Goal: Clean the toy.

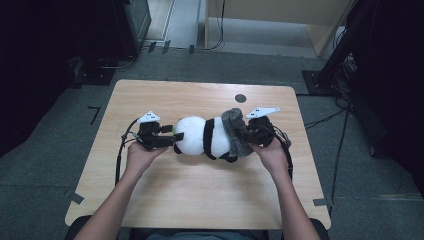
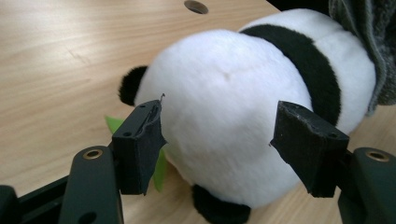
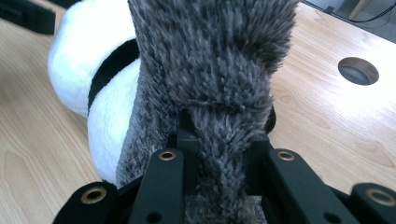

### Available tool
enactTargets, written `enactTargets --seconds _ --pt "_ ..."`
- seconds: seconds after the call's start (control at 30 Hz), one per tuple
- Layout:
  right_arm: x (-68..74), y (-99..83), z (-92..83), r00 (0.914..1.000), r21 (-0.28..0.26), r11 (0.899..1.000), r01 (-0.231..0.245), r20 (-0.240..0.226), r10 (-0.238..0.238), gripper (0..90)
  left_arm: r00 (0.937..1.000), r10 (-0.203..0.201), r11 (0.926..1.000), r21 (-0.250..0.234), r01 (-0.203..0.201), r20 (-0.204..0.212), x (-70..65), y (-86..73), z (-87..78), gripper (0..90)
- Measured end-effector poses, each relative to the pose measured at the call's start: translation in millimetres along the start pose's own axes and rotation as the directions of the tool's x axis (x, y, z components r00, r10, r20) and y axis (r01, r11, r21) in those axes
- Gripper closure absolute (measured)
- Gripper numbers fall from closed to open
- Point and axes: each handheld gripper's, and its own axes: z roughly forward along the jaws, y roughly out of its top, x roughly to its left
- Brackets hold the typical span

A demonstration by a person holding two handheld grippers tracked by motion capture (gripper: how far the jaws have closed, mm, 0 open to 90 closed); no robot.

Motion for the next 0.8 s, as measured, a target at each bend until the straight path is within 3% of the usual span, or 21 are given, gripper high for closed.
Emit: enactTargets --seconds 0.17,0.43,0.63,0.8 --pt "-1.8 -0.1 0.3 1.0000 0.001 1.000 -0.002 -0.010 0.002 75.8 0.9986 0.053 0.9986 0.005 -0.053 0.010 8.5 12.3 4.1 32.6" --pt "-3.1 0.0 1.3 0.9997 0.001 1.000 0.017 -0.020 -0.017 75.6 0.9874 0.147 0.9883 0.033 -0.149 0.060 21.0 18.6 19.2 31.7" --pt "-5.8 -1.4 4.8 0.9984 0.002 1.000 0.020 -0.053 -0.020 75.2 0.9827 0.160 0.9835 0.070 -0.167 0.093 27.3 16.8 30.8 24.9" --pt "-10.1 -4.5 8.1 0.9972 -0.013 1.000 0.022 -0.071 -0.023 74.8 0.9828 0.137 0.9875 0.060 -0.145 0.124 33.7 12.2 38.3 11.9"
